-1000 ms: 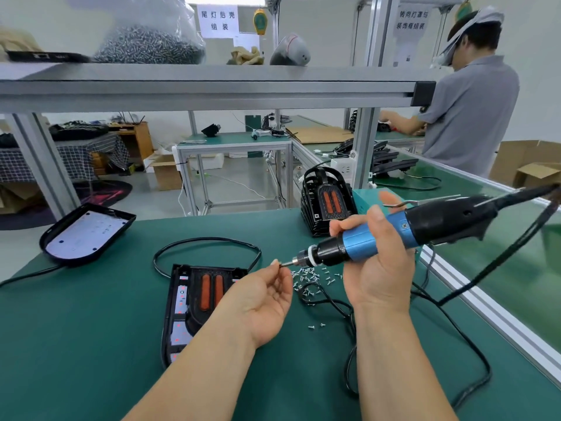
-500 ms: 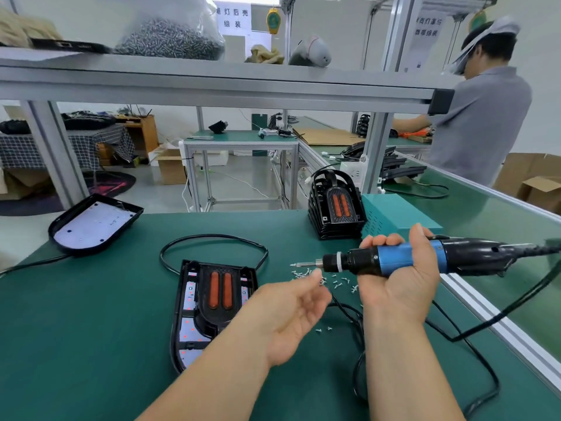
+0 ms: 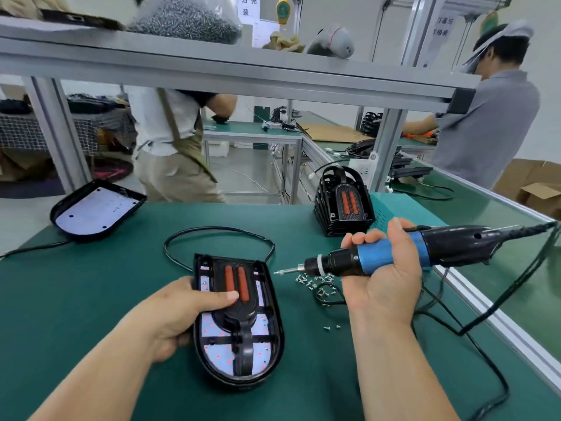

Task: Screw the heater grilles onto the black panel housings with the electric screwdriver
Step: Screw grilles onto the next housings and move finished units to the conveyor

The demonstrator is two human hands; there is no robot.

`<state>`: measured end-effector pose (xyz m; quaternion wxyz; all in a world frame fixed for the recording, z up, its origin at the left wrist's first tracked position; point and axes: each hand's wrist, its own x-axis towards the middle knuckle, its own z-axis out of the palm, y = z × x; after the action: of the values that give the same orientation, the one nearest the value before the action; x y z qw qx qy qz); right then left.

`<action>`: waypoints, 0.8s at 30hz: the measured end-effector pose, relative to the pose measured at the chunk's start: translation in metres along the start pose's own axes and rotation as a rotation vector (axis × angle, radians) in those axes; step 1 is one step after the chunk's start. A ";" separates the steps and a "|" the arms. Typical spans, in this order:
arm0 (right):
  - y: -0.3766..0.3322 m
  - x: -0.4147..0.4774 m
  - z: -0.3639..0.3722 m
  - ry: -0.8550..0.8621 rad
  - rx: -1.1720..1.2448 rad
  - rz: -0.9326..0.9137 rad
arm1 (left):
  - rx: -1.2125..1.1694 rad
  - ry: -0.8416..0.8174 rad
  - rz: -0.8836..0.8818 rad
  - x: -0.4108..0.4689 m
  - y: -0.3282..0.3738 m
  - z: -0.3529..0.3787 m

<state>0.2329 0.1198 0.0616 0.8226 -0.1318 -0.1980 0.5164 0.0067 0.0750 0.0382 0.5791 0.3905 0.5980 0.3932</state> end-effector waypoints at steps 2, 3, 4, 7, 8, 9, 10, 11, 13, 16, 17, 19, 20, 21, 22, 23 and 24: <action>0.000 -0.003 0.003 -0.001 -0.029 -0.019 | -0.053 -0.012 0.067 0.004 -0.001 0.002; 0.000 -0.004 0.005 0.001 -0.043 -0.035 | -0.068 -0.016 0.111 0.003 -0.001 0.003; -0.001 -0.005 0.007 0.001 -0.049 -0.050 | -0.063 -0.010 0.164 0.001 0.000 0.004; -0.008 -0.008 0.013 -0.019 -0.026 -0.090 | 0.007 0.013 0.330 -0.007 0.006 0.006; -0.011 -0.008 0.015 -0.032 -0.020 -0.107 | 0.014 0.013 0.359 -0.008 0.006 0.006; -0.014 -0.009 0.016 -0.044 -0.018 -0.128 | 0.020 0.011 0.378 -0.009 0.007 0.007; -0.016 -0.009 0.017 -0.055 -0.018 -0.144 | 0.030 0.006 0.391 -0.010 0.007 0.009; -0.017 -0.010 0.018 -0.063 -0.016 -0.155 | 0.043 0.002 0.400 -0.011 0.007 0.010; -0.018 -0.010 0.019 -0.079 -0.007 -0.159 | 0.069 0.000 0.415 -0.012 0.008 0.011; -0.017 -0.010 0.020 -0.089 -0.005 -0.164 | 0.108 -0.002 0.439 -0.012 0.009 0.012; -0.016 -0.010 0.020 -0.092 -0.010 -0.169 | 0.123 -0.003 0.444 -0.012 0.009 0.012; -0.015 -0.010 0.020 -0.105 -0.021 -0.171 | 0.138 -0.006 0.449 -0.013 0.010 0.013; -0.015 -0.009 0.019 -0.115 -0.026 -0.168 | 0.138 -0.008 0.450 -0.013 0.010 0.013; -0.015 -0.010 0.019 -0.122 -0.030 -0.168 | 0.137 -0.011 0.451 -0.013 0.010 0.013; -0.014 -0.010 0.019 -0.128 -0.035 -0.170 | 0.137 -0.015 0.451 -0.013 0.010 0.013; -0.015 -0.010 0.019 -0.134 -0.037 -0.173 | 0.136 -0.017 0.452 -0.013 0.010 0.013; -0.015 -0.010 0.019 -0.142 -0.037 -0.177 | 0.136 -0.018 0.454 -0.013 0.010 0.013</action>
<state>0.2321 0.1045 0.0823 0.8464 -0.0919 -0.2760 0.4461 0.0204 0.0673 0.0523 0.4535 0.5566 0.5148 0.4685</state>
